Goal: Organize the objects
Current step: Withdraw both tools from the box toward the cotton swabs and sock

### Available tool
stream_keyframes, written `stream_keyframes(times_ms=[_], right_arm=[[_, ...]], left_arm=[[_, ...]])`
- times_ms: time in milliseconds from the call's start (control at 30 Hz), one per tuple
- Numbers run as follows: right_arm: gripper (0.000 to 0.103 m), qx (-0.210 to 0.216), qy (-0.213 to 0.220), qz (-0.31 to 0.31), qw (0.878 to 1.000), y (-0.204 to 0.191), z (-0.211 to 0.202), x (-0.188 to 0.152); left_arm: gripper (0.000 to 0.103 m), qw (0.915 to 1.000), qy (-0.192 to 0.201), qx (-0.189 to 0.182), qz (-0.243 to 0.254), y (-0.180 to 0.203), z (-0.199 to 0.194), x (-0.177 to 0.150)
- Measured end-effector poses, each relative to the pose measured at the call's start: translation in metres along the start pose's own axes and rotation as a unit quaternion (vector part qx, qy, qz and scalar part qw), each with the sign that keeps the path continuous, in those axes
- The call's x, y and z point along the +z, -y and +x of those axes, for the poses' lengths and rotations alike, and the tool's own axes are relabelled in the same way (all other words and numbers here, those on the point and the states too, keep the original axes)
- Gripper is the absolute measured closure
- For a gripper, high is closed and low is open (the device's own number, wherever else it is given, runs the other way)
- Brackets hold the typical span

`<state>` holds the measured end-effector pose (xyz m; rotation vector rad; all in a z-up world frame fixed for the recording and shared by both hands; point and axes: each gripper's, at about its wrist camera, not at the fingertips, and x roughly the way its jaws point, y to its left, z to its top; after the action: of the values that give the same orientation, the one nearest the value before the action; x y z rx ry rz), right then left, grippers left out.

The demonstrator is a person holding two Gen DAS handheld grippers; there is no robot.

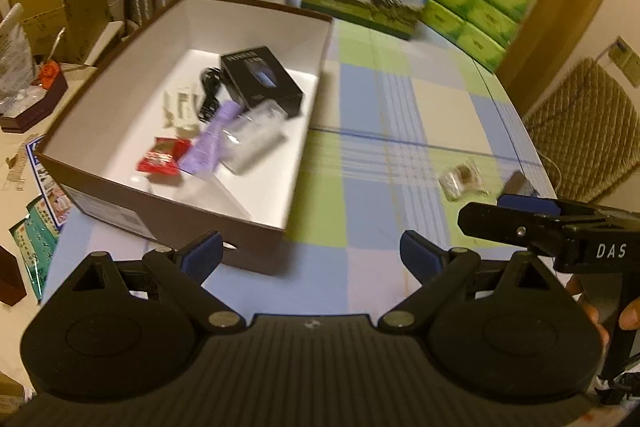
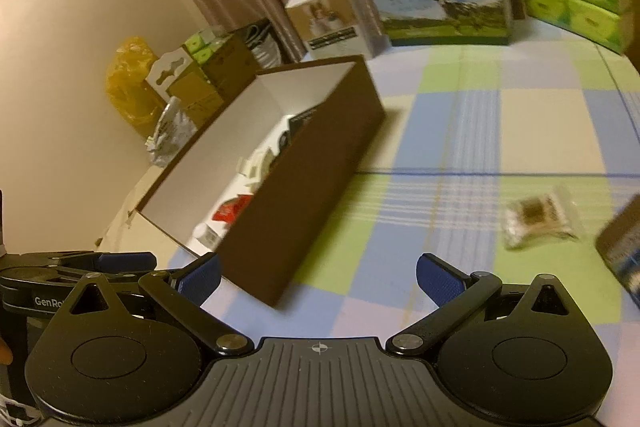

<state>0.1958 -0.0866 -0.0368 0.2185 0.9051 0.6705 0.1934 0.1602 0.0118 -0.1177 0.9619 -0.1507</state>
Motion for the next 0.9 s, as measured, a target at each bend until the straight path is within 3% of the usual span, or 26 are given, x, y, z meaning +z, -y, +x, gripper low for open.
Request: stream_keyframes(times_ms=[600,900], right_arm=[[0.002,-0.087,0.009,0.071,0.994,0.108,-0.070,-0.024],[0.002,-0.158,0.010,0.050,0.986,0.155,-0.082,-0.030]], left_arm=[[0.010,0.9969,-0.035,-0.035,0.061,0.107,0.049,-0.011],[0.010,0.9949,-0.042,-0.029,0.087,0.142,0.083,-0.009]])
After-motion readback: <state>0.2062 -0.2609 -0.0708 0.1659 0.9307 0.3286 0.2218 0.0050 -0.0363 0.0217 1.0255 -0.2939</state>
